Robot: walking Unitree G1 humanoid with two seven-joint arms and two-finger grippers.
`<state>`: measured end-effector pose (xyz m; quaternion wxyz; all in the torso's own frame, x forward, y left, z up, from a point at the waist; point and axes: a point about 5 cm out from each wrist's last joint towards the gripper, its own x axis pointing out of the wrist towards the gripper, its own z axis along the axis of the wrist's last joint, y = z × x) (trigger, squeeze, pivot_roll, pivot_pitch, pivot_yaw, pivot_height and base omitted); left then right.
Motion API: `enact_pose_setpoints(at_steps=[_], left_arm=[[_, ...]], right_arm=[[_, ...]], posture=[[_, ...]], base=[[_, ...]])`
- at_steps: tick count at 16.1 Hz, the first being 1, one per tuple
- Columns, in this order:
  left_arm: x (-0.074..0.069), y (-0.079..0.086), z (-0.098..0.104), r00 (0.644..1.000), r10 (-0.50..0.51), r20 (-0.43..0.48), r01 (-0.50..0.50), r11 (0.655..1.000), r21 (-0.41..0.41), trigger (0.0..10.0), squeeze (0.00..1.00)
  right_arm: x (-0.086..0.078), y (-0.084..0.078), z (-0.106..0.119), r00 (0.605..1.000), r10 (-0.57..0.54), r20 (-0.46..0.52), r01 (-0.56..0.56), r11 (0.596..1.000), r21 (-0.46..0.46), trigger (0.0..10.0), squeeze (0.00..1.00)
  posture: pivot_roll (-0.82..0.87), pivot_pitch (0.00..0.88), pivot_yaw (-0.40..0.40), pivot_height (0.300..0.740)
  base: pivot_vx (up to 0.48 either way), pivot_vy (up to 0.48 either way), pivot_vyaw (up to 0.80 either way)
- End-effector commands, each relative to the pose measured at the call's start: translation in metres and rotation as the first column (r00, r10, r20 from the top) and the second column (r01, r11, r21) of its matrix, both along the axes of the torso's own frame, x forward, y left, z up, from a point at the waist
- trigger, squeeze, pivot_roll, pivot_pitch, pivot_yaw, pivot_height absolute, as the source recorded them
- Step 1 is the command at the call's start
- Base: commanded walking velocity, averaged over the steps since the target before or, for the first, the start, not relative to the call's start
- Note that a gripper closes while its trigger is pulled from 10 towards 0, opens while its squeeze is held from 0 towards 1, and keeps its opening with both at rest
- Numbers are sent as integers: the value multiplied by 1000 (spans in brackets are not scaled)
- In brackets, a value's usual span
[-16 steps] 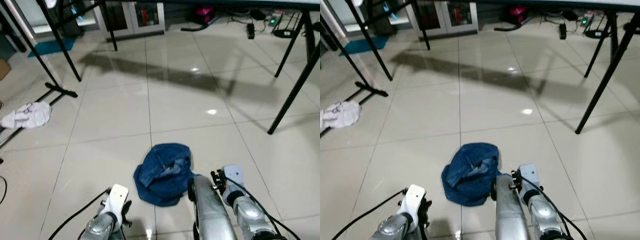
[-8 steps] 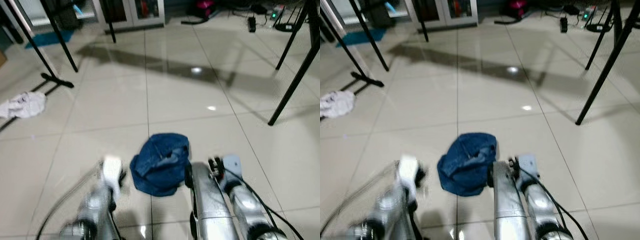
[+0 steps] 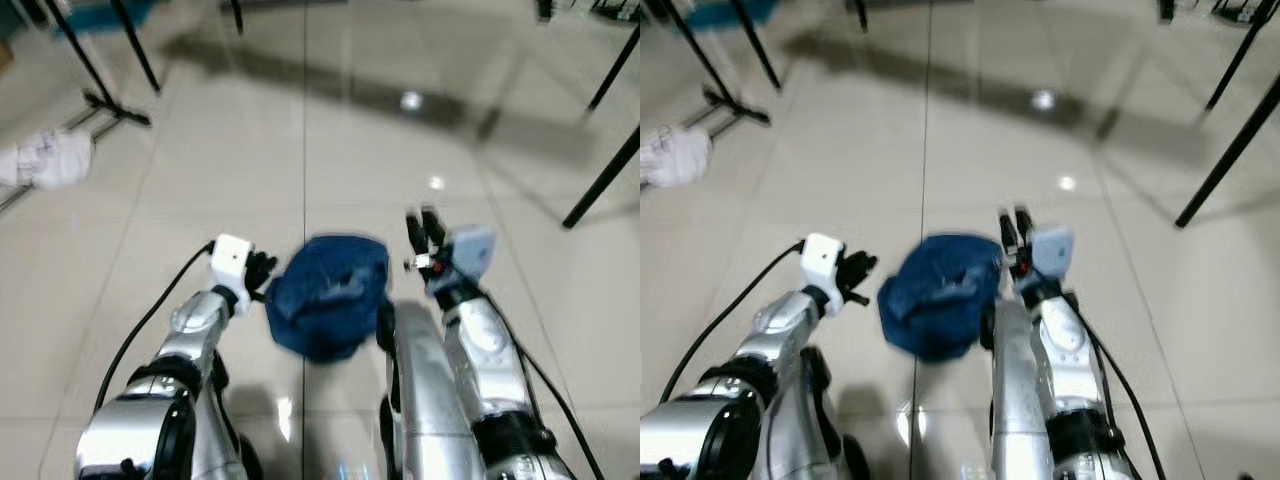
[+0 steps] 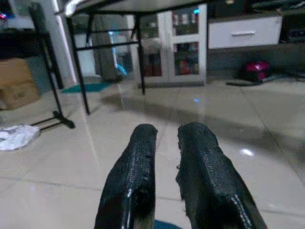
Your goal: Hang hanger
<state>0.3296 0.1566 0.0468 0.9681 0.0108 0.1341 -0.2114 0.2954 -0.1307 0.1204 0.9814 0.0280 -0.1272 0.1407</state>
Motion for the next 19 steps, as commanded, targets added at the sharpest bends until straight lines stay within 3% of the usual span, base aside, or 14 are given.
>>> enact_pose_setpoints(at_steps=[1,5,12,14,17,19], left_arm=[[0,2,-2,999,4,-34,-4,1000,-3,10000,1000],[8,-2,5,999,-10,-51,10,1000,4,10000,1000],[28,0,26,997,59,-48,-53,991,120,10000,1000],[33,-3,30,995,78,-56,-69,987,142,10000,0],[35,-10,33,997,59,-47,-50,983,179,10000,0],[39,-14,42,998,65,-16,-63,992,112,10000,0]], right_arm=[[-8,5,27,998,45,34,-46,998,30,10000,0],[-30,4,73,994,96,52,-99,994,50,10000,0],[-63,21,120,974,226,-7,-225,971,81,10000,0],[-71,24,129,964,264,-41,-260,963,74,10000,0],[-82,24,133,958,270,-94,-265,962,61,10000,0],[-84,20,130,962,240,-127,-235,970,53,10000,0]], posture=[[-259,341,89,423],[-295,413,78,423],[-366,508,57,423],[-389,539,46,423],[-398,572,29,423],[-383,557,39,423]], base=[[0,0,0],[0,0,0],[0,0,0],[0,0,0],[0,0,0],[0,0,0]])
